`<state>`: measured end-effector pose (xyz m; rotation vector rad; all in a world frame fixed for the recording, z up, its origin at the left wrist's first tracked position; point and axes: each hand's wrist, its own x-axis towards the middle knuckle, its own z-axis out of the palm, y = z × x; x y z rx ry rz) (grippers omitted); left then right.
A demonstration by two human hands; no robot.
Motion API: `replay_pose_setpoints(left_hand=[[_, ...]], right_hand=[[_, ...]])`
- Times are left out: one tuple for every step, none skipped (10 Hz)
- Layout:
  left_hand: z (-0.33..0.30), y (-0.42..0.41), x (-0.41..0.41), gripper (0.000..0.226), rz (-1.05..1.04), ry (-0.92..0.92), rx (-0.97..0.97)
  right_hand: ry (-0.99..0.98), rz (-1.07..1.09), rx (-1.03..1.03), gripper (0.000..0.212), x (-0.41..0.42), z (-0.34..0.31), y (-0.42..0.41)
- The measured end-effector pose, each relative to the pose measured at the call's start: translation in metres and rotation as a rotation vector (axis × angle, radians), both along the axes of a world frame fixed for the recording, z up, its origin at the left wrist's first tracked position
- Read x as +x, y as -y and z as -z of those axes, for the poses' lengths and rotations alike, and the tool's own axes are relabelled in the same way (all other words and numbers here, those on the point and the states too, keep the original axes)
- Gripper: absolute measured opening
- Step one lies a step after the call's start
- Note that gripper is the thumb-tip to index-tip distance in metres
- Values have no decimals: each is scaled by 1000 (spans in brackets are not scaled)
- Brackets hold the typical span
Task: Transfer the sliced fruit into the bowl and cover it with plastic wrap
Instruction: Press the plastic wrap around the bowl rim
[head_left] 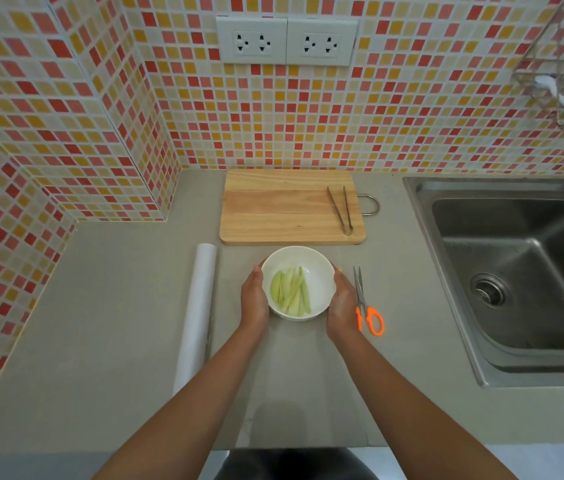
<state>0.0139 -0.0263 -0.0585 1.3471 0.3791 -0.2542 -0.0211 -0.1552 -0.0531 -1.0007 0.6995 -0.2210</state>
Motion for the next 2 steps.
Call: replay_pose_setpoints(left_hand=[[1, -1, 0, 41, 5, 19, 4], [-2, 0, -2, 42, -6, 22, 13]], right_hand=[[-1, -9, -7, 38, -1, -1, 0], [-7, -18, -40, 38, -1, -2, 0]])
